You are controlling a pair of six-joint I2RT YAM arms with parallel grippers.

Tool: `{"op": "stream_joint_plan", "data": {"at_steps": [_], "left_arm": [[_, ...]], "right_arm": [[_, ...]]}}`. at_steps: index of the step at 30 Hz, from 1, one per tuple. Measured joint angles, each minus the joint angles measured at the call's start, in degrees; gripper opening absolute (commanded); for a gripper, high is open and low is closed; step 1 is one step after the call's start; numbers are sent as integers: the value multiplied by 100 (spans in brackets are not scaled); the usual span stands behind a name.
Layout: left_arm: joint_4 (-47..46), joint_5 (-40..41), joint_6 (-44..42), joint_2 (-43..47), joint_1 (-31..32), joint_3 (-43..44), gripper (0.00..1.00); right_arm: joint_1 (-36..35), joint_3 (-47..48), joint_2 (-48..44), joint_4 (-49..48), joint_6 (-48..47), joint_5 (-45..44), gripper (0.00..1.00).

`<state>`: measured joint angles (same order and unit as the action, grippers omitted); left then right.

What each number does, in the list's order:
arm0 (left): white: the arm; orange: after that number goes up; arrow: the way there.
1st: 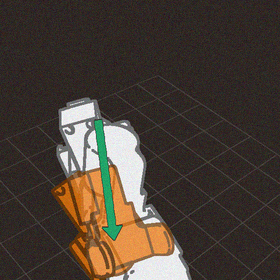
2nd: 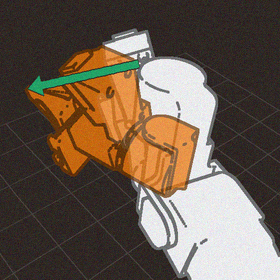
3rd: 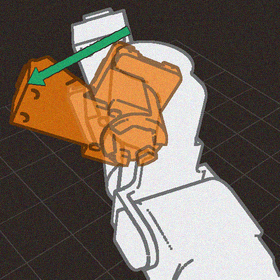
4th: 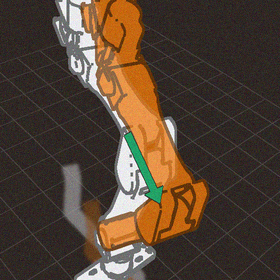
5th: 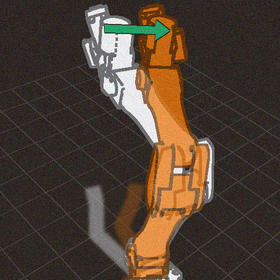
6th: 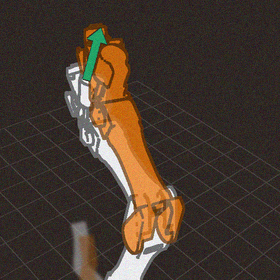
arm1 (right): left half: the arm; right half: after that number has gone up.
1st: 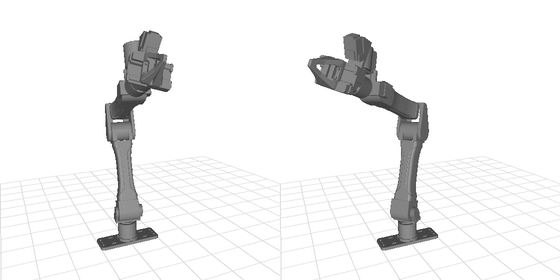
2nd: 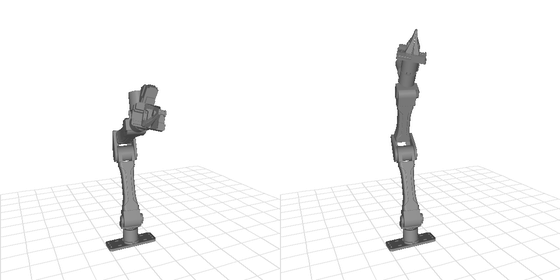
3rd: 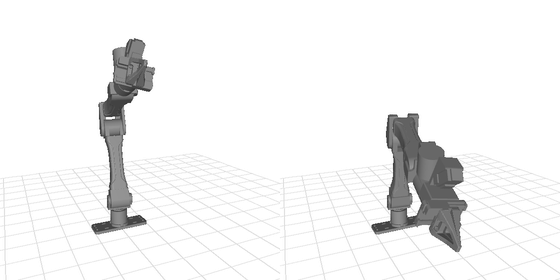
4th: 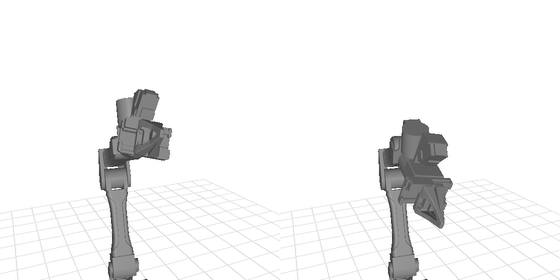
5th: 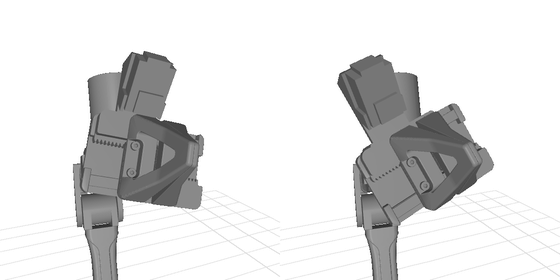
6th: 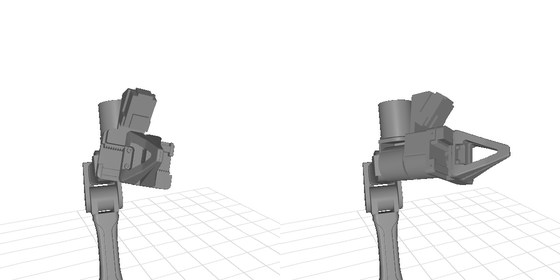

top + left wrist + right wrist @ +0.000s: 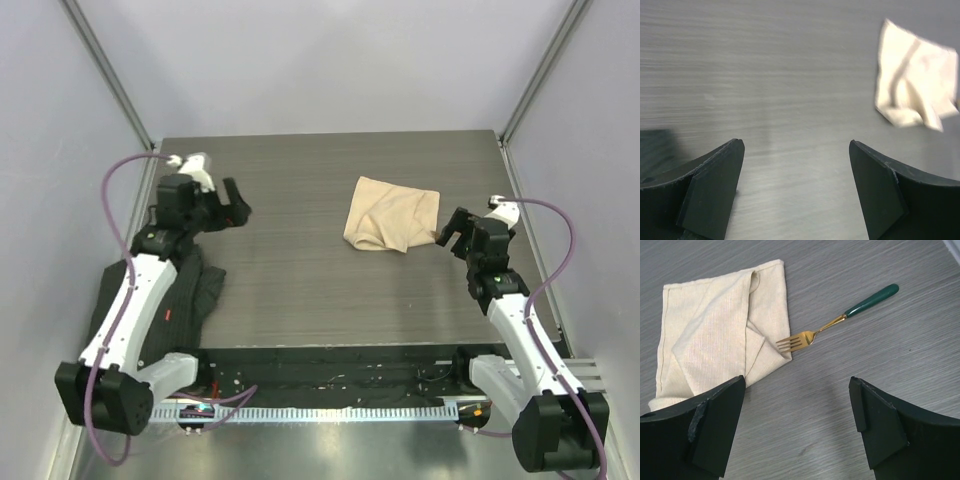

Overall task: Fold the napkin, place the utensils inside, and roll it up
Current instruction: Flatten the napkin out

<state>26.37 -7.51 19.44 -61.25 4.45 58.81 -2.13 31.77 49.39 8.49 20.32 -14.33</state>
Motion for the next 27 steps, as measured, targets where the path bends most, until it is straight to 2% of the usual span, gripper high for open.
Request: {"op": "stream_joint_plan", "data": {"at_steps": [3, 8, 14, 20, 27], "left_arm": [[-37, 85, 275, -404, 833, 28, 92], [-669, 234, 1128, -1338, 1648, -59, 93], [-1620, 249, 1978, -3285, 2573, 293, 91], [-2273, -98, 2564, -4933, 2951, 1187, 89], [-2879, -409, 3032, -5702, 2955, 1751, 82]], "right_arm": [[0, 7, 72, 70, 24, 138, 93], [0, 59, 256, 76, 205, 503, 91], [0, 70, 619, 74, 595, 1335, 88], [0, -9, 1025, -125, 1016, 2050, 81], [0, -157, 1694, -461, 1329, 2575, 76]]}}
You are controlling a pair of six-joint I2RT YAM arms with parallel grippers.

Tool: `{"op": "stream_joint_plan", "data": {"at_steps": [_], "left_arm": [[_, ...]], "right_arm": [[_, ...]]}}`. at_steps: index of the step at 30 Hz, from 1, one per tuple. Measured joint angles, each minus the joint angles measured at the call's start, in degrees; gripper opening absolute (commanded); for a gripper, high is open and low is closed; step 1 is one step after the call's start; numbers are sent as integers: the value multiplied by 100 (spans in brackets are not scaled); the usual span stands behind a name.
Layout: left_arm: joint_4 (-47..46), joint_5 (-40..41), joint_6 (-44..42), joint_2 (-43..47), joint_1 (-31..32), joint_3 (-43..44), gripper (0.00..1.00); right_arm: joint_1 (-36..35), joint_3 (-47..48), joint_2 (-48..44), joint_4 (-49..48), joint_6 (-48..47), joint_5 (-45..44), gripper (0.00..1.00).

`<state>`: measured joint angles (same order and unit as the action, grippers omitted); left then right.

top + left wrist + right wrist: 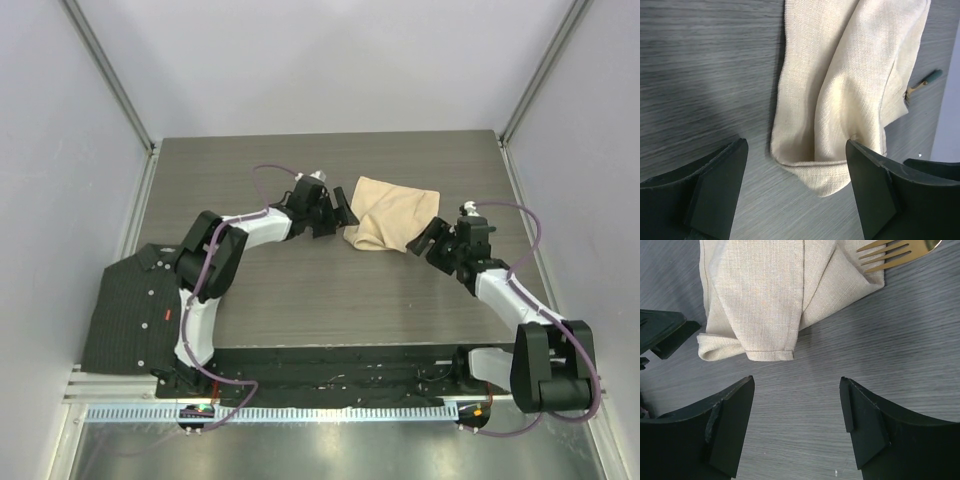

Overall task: Fold the napkin, place the utensils inside, and roll it up
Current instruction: Flatten the napkin out

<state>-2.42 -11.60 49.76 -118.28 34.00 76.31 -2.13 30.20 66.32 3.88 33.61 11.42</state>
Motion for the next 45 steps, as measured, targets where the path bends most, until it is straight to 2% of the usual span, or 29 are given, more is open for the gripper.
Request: {"op": "stream_joint_plan", "data": {"at_steps": [7, 15, 21, 29, 36, 41, 42, 44, 45], "left_arm": [[-323, -216, 223, -234, 0, 94, 71], [-299, -170, 166, -293, 57, 157, 71], [-184, 184, -59, -184, 190, 107, 72], [144, 557, -249, 166, 308, -201, 73], [153, 483, -190, 243, 315, -310, 72], [-31, 356, -33, 243, 382, -404, 62], [-92, 337, 2, 243, 404, -442, 59], [-221, 280, 109, 240, 437, -525, 43], [-328, 249, 157, 240, 452, -595, 35]], "right_arm": [[0, 0, 730, -520, 125, 203, 71], [-2, 2, 1320, -949, 299, 380, 71], [-20, 74, 1622, -1292, 400, 509, 70], [-74, 306, 2000, -1458, 435, 621, 59], [-157, 361, 2068, -1458, 498, 697, 54], [-219, 361, 2068, -1460, 595, 730, 52], [-229, 361, 2068, -1460, 610, 737, 49], [-234, 361, 2065, -1460, 632, 745, 43], [-247, 361, 2063, -1462, 651, 752, 35]]}}
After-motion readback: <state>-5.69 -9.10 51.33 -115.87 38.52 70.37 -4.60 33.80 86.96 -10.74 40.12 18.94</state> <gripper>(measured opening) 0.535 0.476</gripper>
